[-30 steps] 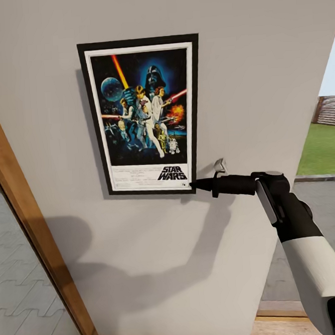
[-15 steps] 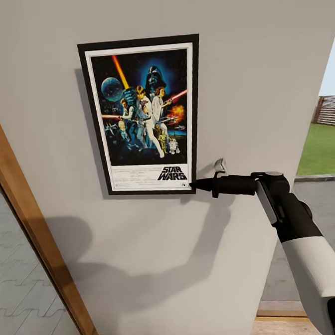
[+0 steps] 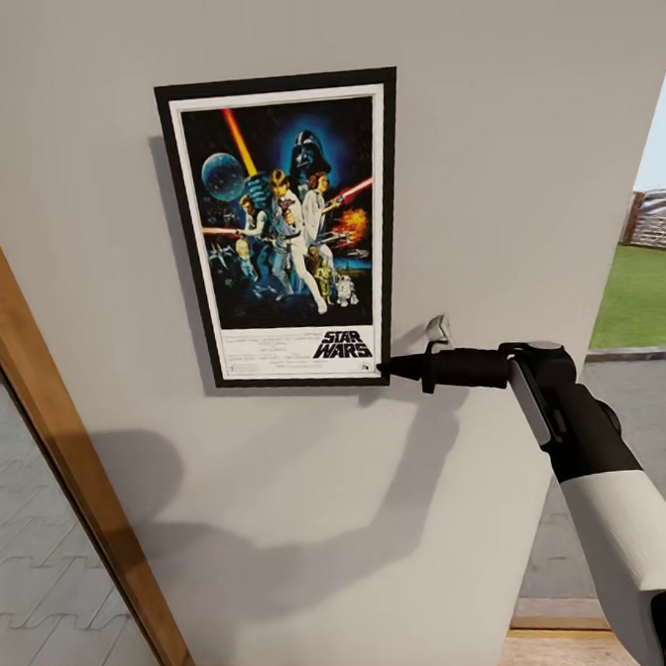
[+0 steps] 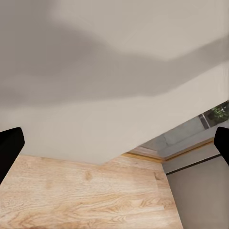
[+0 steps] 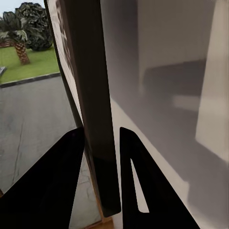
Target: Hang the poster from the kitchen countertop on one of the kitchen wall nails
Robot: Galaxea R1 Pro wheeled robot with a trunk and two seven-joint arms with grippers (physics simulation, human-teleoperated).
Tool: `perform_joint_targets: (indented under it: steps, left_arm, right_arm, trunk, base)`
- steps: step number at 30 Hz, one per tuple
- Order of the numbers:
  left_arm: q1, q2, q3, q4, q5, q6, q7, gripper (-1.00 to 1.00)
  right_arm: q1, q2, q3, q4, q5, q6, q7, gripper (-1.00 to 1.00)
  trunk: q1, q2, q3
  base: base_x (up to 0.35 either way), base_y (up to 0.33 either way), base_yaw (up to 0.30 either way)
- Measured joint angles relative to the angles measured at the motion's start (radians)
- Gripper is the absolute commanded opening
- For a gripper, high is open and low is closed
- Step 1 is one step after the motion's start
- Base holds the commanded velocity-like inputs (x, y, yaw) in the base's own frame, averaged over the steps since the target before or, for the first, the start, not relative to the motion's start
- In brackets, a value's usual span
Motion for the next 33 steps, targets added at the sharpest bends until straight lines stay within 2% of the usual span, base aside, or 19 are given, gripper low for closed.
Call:
perform_joint_targets:
  steps: [33]
  left_arm:
    - [0.000,0.000,0.000,0.000,0.000,0.000,0.000,1.00]
  right_arm:
    - [0.000,-0.001,-0.002,-0.003,0.000,0.000,0.003,-1.00]
  trunk:
    - [0.000,0.000,0.000]
  base:
    - [0.000,0.000,0.000]
